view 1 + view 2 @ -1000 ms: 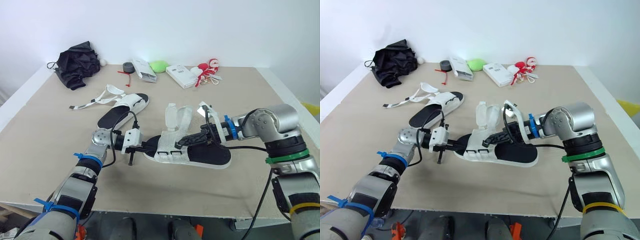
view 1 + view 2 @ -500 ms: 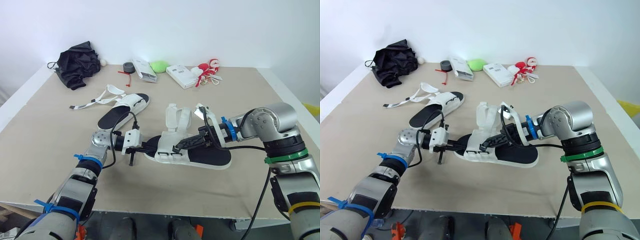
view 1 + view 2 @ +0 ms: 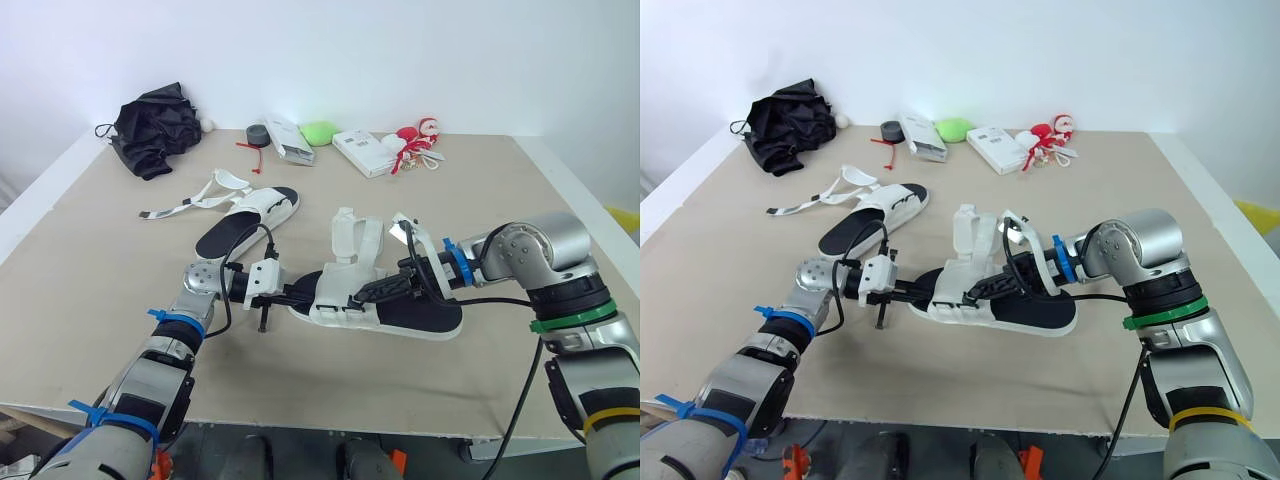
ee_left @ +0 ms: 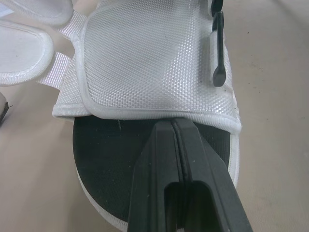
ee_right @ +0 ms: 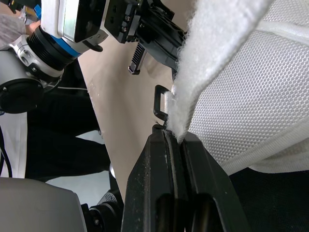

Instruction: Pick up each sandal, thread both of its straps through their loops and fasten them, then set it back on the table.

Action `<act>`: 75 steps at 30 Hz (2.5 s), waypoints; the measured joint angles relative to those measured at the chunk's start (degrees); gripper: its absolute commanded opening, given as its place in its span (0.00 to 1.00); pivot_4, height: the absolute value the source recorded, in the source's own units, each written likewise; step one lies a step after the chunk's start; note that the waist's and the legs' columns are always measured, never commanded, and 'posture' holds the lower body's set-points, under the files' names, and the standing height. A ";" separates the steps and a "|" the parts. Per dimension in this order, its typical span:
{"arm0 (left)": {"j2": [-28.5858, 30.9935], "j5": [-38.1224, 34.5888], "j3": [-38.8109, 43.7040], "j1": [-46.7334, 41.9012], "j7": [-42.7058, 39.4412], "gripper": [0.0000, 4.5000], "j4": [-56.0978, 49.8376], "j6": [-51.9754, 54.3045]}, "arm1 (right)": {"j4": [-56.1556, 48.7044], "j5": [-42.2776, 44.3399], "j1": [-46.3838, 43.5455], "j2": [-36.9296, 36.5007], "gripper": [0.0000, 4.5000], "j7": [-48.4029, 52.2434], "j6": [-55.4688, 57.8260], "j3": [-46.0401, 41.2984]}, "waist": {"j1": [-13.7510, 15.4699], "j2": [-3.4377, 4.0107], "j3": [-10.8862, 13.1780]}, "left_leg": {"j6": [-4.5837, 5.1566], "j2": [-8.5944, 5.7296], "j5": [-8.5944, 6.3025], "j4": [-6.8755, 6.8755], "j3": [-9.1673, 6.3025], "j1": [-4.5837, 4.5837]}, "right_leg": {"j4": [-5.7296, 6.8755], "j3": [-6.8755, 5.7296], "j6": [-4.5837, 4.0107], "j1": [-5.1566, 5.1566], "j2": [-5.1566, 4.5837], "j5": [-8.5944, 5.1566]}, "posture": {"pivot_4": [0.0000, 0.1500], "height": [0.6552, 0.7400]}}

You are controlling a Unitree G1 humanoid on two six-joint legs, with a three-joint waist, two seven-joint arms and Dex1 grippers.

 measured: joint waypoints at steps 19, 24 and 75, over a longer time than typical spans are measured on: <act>0.24 -0.11 -0.01 0.84 0.60 0.00 -0.02 0.10 | -3.60 -10.75 -1.74 -2.37 0.01 9.71 -18.52 13.30 | -0.01 -0.26 -0.57 | -0.30 0.05 -0.19 0.00 -0.06 0.17 | -0.02 -0.31 0.05 0.03 -0.14 -0.10 | 1.00 1.00; 0.14 -0.12 -0.01 0.86 0.51 0.00 -0.04 0.10 | -6.03 -13.34 -0.33 -3.82 0.01 14.35 -24.88 14.00 | 0.02 -0.25 -0.62 | -0.33 0.03 -0.21 -0.01 -0.04 0.17 | -0.02 -0.63 0.05 0.03 -0.40 -0.10 | 1.00 1.00; -0.07 -0.09 -0.05 0.69 0.77 0.00 0.01 0.11 | 15.52 -16.75 -7.90 6.79 0.01 11.15 -17.88 2.49 | 0.15 -0.26 -0.65 | -0.26 0.00 -0.17 0.01 0.02 0.13 | -0.01 -0.75 0.02 0.01 -0.45 -0.02 | 1.00 1.00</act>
